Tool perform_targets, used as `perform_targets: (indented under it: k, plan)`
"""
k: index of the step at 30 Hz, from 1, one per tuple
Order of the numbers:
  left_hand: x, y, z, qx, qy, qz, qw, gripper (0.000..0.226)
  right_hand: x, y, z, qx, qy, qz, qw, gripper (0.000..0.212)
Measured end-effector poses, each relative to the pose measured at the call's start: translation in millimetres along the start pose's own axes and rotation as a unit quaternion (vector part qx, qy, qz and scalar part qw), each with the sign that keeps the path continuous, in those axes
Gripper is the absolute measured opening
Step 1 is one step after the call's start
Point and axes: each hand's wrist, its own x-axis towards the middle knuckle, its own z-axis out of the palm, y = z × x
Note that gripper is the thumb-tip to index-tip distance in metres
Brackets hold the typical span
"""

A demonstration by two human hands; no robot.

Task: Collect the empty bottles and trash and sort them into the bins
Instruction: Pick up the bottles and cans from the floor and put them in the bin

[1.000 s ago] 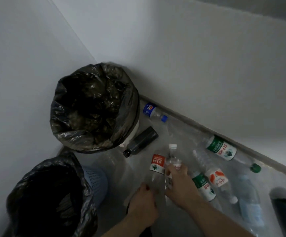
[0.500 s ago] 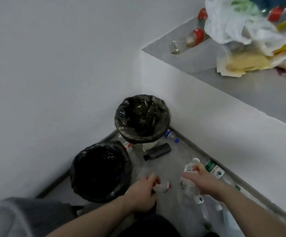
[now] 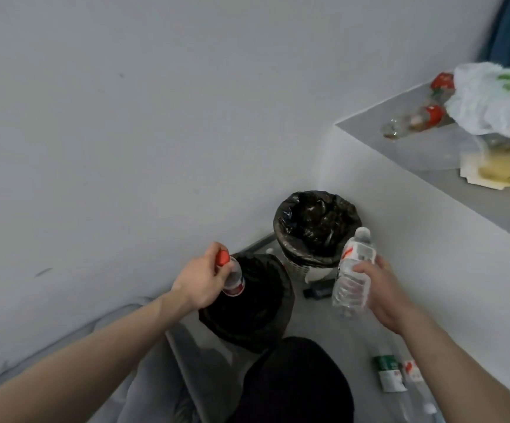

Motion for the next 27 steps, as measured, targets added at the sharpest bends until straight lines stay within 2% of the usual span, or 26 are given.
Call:
perform_targets:
  k: [3, 4, 6, 8, 14, 20, 27]
  plan:
    - [22, -11, 16, 0.026, -0.011, -0.026, 0.999, 0.027, 12, -5, 20, -0.025, -0.012, -0.027, 0.999, 0.034]
    - [28, -14, 24, 0.035, -0.021, -0.033, 0.999, 0.028, 17, -4, 27, -0.03, -0.001, -0.031, 0.999, 0.034]
    - [43, -20, 42, 0.058, -0.045, -0.045, 0.996, 0.031, 28, -3, 40, -0.039, 0.015, -0.046, 0.998, 0.051]
    - [58, -25, 60, 0.089, -0.065, -0.051, 0.993, 0.032, 36, -2, 54, -0.054, 0.02, -0.06, 0.997, 0.057]
    - [96, -37, 114, 0.131, -0.108, -0.083, 0.982, 0.033, 53, 14, 82, -0.15, -0.051, -0.088, 0.983, 0.041]
    - [115, -53, 159, 0.168, -0.168, -0.118, 0.964, 0.031, 76, 24, 78, -0.206, -0.112, -0.111, 0.966, 0.047]
    - [126, -63, 175, 0.198, -0.164, -0.121, 0.959, 0.031, 81, 26, 70, -0.249, -0.13, -0.132, 0.95, 0.043]
